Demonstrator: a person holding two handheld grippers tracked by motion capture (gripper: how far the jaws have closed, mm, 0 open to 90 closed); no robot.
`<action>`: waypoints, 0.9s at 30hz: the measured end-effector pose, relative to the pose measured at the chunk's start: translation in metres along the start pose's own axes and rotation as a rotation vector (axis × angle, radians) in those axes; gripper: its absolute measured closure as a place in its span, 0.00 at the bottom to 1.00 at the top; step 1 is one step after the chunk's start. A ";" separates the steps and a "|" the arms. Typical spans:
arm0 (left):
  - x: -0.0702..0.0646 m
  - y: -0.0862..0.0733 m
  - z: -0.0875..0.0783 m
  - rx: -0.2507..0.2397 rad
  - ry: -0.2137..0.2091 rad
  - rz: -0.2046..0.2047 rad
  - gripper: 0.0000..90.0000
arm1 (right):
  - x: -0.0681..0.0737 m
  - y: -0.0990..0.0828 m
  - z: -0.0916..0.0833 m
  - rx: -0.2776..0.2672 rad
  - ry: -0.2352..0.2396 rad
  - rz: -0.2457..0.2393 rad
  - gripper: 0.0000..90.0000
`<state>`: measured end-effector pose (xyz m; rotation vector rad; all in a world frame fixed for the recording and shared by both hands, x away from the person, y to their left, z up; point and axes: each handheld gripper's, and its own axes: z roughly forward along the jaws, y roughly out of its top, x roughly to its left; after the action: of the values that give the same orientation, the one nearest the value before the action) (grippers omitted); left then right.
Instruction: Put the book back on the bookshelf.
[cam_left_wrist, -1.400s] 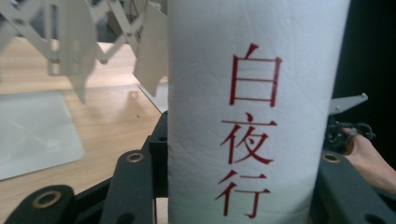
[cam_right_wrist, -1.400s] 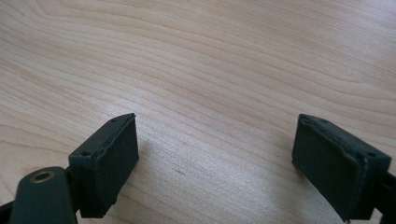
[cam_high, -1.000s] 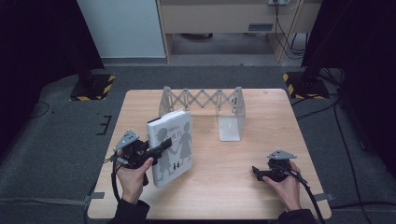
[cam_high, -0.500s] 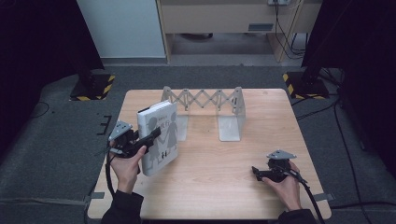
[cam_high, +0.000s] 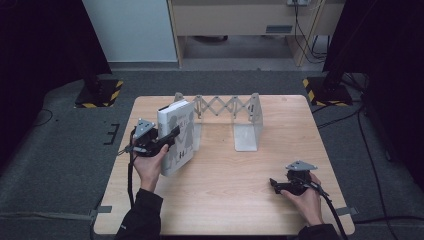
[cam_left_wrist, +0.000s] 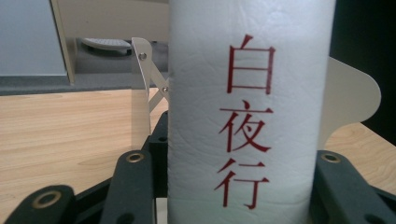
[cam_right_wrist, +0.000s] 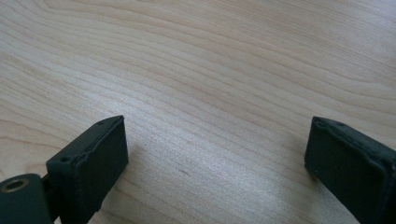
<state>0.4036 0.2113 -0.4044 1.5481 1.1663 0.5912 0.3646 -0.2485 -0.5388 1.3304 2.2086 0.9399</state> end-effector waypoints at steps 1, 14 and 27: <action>0.000 0.000 0.006 -0.005 -0.001 -0.002 0.58 | 0.000 0.000 0.000 0.000 0.000 0.000 0.07; 0.001 0.014 0.034 -0.042 0.049 0.003 0.58 | 0.000 0.000 0.000 0.000 0.001 0.000 0.07; 0.002 0.006 0.056 -0.028 0.074 0.018 0.58 | 0.000 0.000 0.000 0.000 0.001 -0.003 0.07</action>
<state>0.4535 0.1886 -0.4173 1.5252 1.1962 0.6786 0.3649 -0.2486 -0.5388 1.3271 2.2105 0.9400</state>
